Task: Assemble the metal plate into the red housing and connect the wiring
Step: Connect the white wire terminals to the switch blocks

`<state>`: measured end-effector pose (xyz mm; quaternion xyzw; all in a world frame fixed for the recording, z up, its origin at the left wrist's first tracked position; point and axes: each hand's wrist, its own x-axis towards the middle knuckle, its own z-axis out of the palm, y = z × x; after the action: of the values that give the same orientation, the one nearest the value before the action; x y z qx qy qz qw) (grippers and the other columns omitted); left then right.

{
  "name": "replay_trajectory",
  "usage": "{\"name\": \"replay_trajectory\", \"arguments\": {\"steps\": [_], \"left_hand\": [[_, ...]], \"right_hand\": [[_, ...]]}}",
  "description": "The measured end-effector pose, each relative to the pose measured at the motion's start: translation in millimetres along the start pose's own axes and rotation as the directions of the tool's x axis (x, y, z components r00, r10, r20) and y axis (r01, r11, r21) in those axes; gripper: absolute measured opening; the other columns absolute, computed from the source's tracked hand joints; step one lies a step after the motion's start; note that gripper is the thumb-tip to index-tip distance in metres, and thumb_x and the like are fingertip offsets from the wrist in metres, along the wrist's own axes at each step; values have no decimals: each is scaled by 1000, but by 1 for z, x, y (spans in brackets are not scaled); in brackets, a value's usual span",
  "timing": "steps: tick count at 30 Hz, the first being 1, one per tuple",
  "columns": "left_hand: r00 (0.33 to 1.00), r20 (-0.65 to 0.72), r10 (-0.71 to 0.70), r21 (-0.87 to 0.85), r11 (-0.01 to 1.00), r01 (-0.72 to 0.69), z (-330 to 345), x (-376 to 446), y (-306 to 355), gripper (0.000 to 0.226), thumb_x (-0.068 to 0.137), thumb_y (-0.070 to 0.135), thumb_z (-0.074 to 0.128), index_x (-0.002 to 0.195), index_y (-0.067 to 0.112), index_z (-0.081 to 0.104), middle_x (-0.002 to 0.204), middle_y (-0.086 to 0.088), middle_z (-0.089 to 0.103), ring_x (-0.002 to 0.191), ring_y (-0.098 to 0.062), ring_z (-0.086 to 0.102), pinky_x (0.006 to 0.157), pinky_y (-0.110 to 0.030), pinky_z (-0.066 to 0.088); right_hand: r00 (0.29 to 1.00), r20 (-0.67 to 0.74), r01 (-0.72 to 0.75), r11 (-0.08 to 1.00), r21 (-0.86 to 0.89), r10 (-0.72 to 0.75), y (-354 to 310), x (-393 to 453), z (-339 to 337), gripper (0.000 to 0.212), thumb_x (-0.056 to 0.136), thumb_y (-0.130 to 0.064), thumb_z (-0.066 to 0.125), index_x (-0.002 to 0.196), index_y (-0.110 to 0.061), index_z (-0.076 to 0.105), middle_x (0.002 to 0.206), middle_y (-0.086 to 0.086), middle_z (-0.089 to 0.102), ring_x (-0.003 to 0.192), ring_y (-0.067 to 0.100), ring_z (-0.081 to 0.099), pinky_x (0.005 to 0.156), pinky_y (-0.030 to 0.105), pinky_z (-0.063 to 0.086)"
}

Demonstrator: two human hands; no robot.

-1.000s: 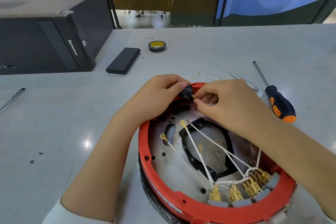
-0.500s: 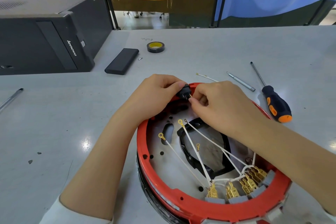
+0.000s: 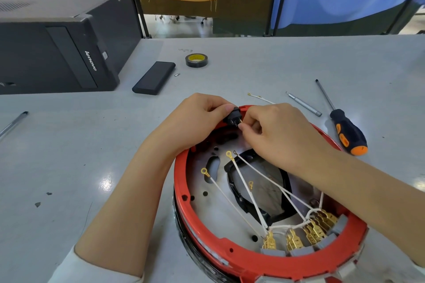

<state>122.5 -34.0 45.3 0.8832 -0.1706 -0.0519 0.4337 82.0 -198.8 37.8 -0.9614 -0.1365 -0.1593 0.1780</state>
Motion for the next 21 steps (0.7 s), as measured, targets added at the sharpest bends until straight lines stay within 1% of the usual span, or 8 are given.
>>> {"name": "replay_trajectory", "arguments": {"steps": [5,9,12,15,18,21], "left_hand": [[1000,6,9,5,1000,-9,0,-1,0,25,101,31,50,101,31,75,93,11,75,93,-7,67,89,-30,52],[1000,5,15,14,1000,-15,0,-1,1,26,101,29,49,105,29,75,97,9,75,97,-9,66,93,-35,51],[1000,5,17,17,1000,-17,0,-1,2,26,101,29,49,106,28,75,98,9,75,98,-9,66,93,-35,51],[1000,0,15,-12,1000,-15,0,-3,1,26,101,30,49,106,29,75,98,10,75,97,-7,66,92,-31,50],[1000,13,13,-59,998,-13,0,-4,1,26,101,30,50,106,29,75,99,12,75,97,-3,66,92,-26,51],[1000,22,11,-100,995,-9,-1,-5,1,25,101,28,51,106,28,76,98,11,75,96,-4,67,87,-19,49]], "right_hand": [[1000,7,-9,999,34,9,0,2,-1,19,90,-26,54,78,-15,65,70,2,65,68,22,61,64,38,50],[1000,17,-19,999,40,19,0,5,-1,19,89,-25,55,78,-13,65,71,3,67,70,23,61,67,37,49],[999,22,-32,998,61,31,-1,5,-1,18,90,-27,56,80,-15,65,72,2,66,71,21,61,68,37,49],[1000,29,-9,999,36,8,-1,4,-3,18,89,-29,56,78,-17,63,71,-1,65,72,20,60,67,36,48],[999,25,23,998,-60,-22,-3,3,-6,19,88,-34,54,80,-19,62,77,-3,62,76,18,58,67,35,46],[1000,6,2,999,-37,-2,-2,3,-15,22,86,-41,52,83,-23,63,78,-8,60,76,13,57,68,35,48]]}}
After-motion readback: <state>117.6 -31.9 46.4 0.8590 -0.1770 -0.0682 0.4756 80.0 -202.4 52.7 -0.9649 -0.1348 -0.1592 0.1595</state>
